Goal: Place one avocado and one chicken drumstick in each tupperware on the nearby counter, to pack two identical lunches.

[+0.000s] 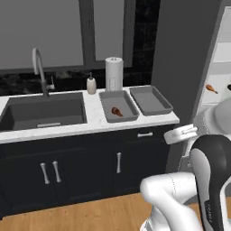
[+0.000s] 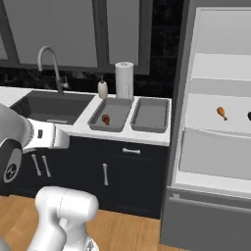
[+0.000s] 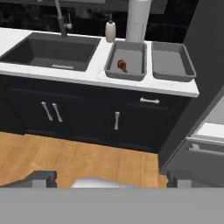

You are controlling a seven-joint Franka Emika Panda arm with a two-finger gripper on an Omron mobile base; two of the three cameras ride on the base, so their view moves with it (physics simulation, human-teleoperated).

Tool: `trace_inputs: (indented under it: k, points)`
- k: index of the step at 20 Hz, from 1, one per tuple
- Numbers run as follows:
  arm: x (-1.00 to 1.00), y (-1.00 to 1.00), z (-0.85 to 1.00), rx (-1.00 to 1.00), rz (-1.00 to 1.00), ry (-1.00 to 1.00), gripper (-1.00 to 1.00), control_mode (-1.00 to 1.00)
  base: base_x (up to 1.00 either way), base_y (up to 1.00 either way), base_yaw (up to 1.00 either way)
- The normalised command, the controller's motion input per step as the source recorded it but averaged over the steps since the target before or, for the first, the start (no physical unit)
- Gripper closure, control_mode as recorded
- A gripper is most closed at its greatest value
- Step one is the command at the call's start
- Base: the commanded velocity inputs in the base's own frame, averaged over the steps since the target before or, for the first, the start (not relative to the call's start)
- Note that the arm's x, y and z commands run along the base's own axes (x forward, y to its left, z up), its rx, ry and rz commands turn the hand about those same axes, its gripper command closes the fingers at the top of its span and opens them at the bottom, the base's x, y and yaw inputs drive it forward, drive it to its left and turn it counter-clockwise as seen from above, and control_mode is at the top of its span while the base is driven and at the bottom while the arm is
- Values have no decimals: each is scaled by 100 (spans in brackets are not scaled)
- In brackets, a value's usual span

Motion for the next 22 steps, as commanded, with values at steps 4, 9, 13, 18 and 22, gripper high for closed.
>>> trace_inputs:
  k: [4,9,13,18,22]
  points:
    - [0,0,0,0,0,0,-100,100,1,-100,-7]
    - [0,0,0,0,0,0,-100,100,12,-100,-8]
    - [0,0,0,0,0,0,-100,100,11,-91,-6]
    - [0,0,0,0,0,0,-100,100,46,-52,-2]
    - [0,0,0,0,0,0,-100,100,61,-23,-2]
